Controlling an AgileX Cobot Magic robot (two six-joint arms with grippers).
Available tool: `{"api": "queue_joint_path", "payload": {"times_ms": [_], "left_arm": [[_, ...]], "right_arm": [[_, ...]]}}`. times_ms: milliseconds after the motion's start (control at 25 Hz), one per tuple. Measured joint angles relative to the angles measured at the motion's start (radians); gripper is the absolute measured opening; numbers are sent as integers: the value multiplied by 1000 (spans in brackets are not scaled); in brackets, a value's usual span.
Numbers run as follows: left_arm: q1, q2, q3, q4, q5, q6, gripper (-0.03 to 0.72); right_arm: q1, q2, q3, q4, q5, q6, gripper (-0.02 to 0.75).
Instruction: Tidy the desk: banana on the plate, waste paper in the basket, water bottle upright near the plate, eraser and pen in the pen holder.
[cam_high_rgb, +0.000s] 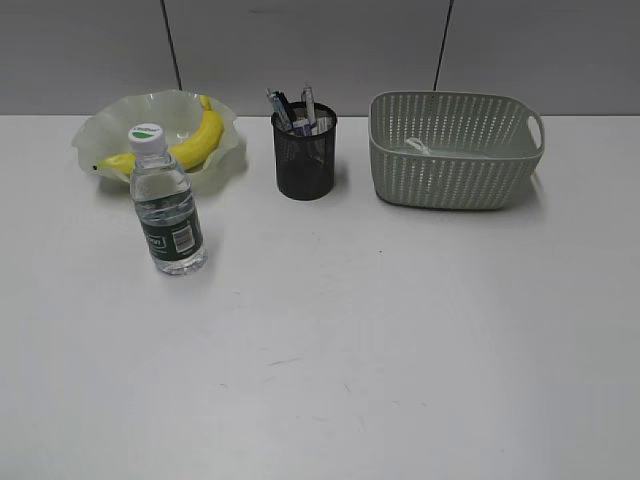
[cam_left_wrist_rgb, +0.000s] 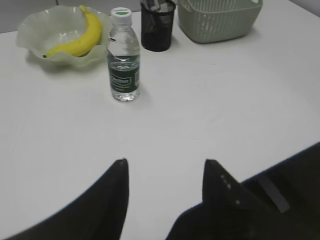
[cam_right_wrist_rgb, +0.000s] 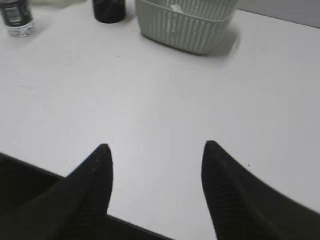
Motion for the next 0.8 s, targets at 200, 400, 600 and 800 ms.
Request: {"api": "queue_joint_path", "payload": {"times_ms": [200, 400, 600, 800], "left_arm": [[214, 0, 0, 0, 0, 0, 356], [425, -12, 0, 0, -3, 0, 349], [509, -12, 0, -1, -4, 0, 318], [513, -13, 0, -2, -4, 0, 281]], "right_arm": [[-281, 0, 0, 0, 0, 0, 454], [-451, 0, 0, 1, 0, 0, 454], [-473, 0, 0, 3, 0, 0, 454], [-473, 0, 0, 3, -1, 0, 454]]}}
